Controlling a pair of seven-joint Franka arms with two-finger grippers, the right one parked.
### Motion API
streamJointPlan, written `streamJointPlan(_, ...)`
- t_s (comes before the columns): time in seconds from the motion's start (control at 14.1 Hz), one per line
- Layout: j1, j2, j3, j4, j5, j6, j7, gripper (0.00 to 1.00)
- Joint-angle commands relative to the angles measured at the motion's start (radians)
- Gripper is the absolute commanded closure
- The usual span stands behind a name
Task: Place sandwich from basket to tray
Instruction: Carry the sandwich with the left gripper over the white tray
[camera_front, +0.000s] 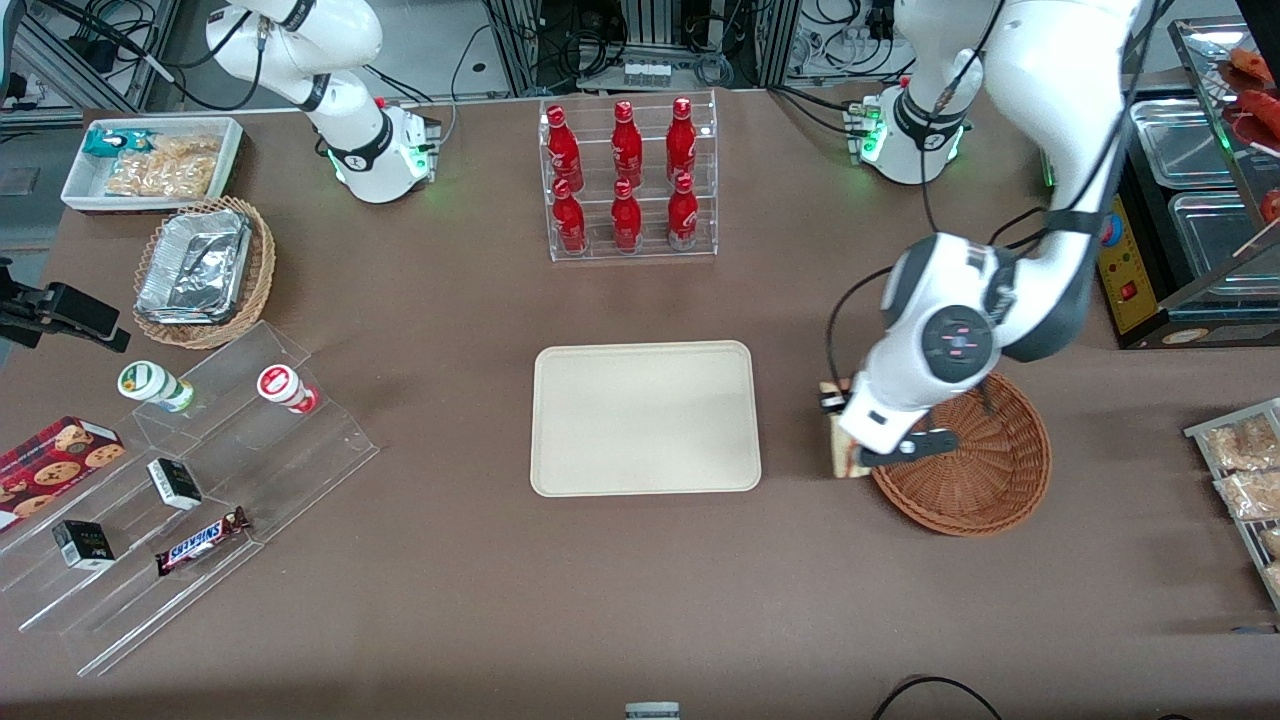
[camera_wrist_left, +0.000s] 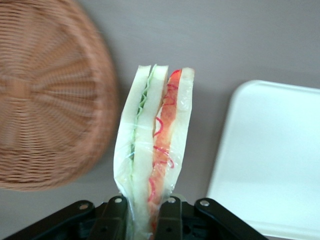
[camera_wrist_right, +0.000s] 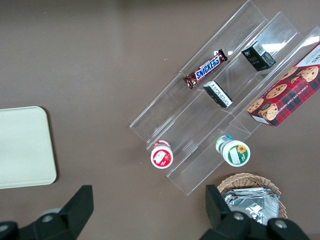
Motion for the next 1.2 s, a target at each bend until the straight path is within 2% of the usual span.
streamJointPlan(0.0,-0.1,0.117,0.011,0.148,0.0,-0.026,-0.087,0.99)
streamJointPlan(0.57,-0.365,0.403,0.016,0.49,0.014,-0.02,-0.356,0.99)
streamJointPlan(1.13,-0.424,0.474,0.017,0.551,0.016,-0.025,-0.364,1.0)
